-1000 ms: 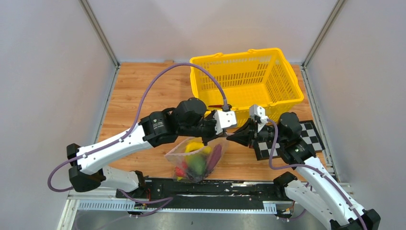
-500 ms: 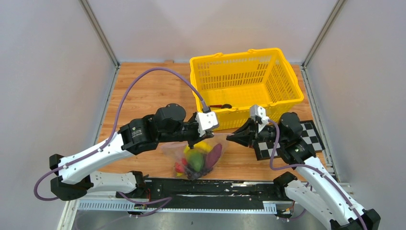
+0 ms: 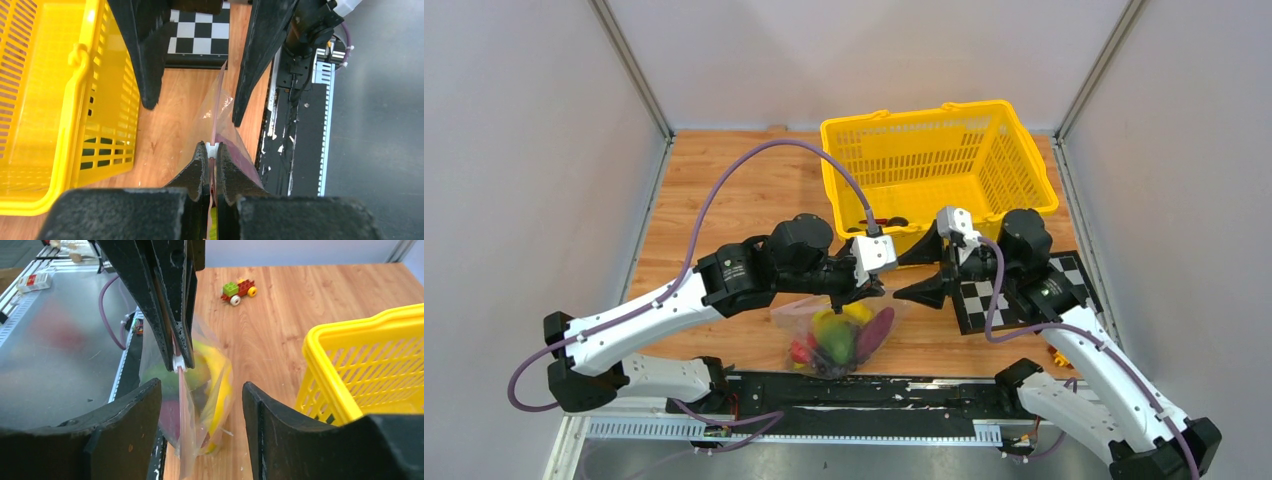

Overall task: Place the food in the zip-top bag and seal the zipper
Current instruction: Zip the zipper food storage bag at the center of the board.

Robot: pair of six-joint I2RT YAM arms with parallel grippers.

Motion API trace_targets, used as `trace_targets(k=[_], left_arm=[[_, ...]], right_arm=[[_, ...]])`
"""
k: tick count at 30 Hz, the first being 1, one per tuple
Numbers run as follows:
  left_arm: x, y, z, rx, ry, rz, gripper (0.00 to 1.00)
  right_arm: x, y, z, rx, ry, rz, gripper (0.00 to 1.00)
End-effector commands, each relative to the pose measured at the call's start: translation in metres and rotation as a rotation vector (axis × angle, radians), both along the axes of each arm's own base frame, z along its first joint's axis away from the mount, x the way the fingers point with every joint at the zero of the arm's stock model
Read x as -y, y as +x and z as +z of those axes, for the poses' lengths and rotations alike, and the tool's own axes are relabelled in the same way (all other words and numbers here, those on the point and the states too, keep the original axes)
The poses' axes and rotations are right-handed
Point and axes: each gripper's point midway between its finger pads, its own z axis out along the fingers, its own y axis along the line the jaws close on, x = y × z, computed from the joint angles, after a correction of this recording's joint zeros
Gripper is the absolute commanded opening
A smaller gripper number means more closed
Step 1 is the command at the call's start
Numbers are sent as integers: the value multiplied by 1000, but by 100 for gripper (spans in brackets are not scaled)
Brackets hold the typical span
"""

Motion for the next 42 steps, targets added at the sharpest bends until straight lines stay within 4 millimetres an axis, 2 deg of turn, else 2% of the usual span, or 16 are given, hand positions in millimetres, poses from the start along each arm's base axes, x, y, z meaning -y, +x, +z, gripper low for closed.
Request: trace_targets(k=[1, 6, 11, 13, 15, 18, 22, 27, 37, 42], left_arm=[[8, -2, 33, 12, -103, -14, 0], [7, -1, 30, 7, -97, -3, 0], [5, 0, 31, 10, -101, 7, 0], [4, 1, 31, 14, -103, 10, 0], [3, 2, 32, 20, -105, 17, 0], [-1, 2, 31, 21, -100, 29, 0], [-6, 4, 27, 27, -99, 51, 0], [-15, 5, 20, 29, -71, 71, 0], [-51, 6, 6, 37, -41, 172, 0], [-63, 9, 7, 53, -36, 211, 0]], right_arm=[[-8, -15, -2, 19, -30, 96, 60], [-15, -22, -6, 19, -38, 124, 55], [-18, -16, -11, 5, -43, 89, 31], [-18, -12, -12, -4, -45, 65, 25], [-17, -10, -13, -3, -46, 39, 11], [-15, -10, -14, 9, -38, 26, 0], [-14, -8, -13, 10, -24, -3, 0], [-10, 8, -13, 9, -27, -114, 0], [5, 34, -11, 30, -19, -322, 0], [10, 35, -7, 52, -3, -354, 0]])
